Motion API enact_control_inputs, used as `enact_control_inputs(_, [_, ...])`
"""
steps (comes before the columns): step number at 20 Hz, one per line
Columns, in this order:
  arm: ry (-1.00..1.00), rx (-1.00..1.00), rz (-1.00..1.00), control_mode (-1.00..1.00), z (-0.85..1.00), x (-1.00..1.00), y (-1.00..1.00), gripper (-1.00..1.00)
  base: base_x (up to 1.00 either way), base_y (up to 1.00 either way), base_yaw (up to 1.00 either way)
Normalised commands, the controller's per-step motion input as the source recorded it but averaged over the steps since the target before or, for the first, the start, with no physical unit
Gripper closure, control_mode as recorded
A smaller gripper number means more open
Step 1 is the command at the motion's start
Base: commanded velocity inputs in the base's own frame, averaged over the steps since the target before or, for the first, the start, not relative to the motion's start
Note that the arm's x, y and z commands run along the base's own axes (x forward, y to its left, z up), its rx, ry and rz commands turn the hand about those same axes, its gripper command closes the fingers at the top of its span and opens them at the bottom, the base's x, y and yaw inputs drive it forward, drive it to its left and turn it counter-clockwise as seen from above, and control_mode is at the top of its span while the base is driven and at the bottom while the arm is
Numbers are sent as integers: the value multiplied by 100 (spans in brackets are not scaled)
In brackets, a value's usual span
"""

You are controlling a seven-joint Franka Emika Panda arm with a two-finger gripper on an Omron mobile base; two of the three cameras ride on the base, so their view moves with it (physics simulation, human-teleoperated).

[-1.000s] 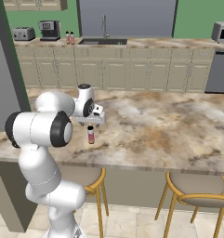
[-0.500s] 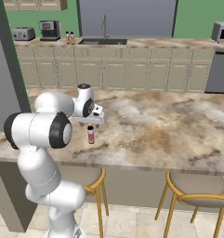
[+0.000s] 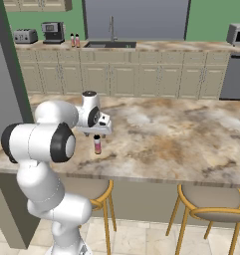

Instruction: Place the large bottle from the dining counter next to the other large bottle outside the sink, and place the small bottle from the dining counter next to the other small bottle inside the sink.

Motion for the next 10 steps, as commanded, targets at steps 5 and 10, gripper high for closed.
enact_control_inputs(5, [0,0,0,-100,0,0,0,-100,0,0,0])
enact_control_inputs(10, [0,0,0,-100,0,0,-9,-100,0,0,0])
